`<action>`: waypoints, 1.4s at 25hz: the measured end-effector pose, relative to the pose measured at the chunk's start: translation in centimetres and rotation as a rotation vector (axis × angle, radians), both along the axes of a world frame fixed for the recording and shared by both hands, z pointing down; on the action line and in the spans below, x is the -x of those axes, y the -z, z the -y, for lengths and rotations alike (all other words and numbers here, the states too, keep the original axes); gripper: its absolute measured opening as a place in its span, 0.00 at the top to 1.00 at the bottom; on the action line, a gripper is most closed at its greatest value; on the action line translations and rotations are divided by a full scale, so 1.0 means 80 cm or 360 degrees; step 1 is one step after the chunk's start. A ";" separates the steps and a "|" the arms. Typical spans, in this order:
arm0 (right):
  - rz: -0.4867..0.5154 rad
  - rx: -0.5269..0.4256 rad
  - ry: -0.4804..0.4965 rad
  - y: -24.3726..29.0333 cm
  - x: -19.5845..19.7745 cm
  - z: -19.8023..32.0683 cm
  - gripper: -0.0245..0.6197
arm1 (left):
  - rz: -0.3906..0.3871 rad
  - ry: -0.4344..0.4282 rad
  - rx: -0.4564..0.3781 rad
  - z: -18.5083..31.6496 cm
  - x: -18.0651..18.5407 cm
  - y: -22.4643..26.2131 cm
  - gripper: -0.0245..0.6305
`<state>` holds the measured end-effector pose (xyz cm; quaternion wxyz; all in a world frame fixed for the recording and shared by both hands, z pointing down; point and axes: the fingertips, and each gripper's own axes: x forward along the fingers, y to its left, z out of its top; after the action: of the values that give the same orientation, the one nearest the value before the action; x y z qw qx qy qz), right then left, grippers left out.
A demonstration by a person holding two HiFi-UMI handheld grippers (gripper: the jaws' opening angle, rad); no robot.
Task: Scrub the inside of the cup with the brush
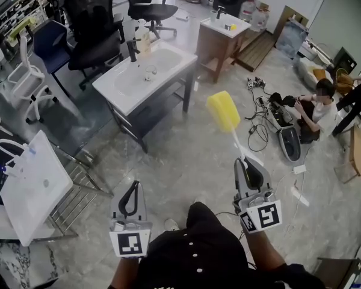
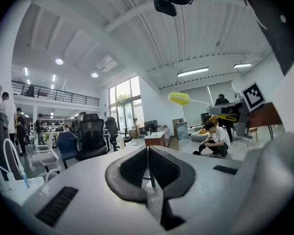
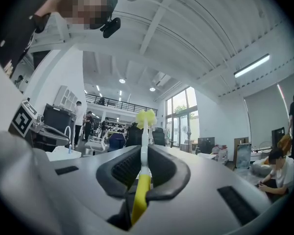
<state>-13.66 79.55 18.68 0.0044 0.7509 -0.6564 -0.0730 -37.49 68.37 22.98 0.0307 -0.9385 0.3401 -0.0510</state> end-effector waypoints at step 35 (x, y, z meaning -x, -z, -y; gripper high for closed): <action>0.0015 0.0003 0.0269 -0.017 -0.236 0.290 0.89 | 0.0012 0.0218 0.0028 0.258 -0.242 -0.004 0.92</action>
<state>5.24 56.38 20.07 -0.0042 0.6931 -0.7175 -0.0690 -18.11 47.76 23.31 0.0202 -0.9131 0.4029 -0.0594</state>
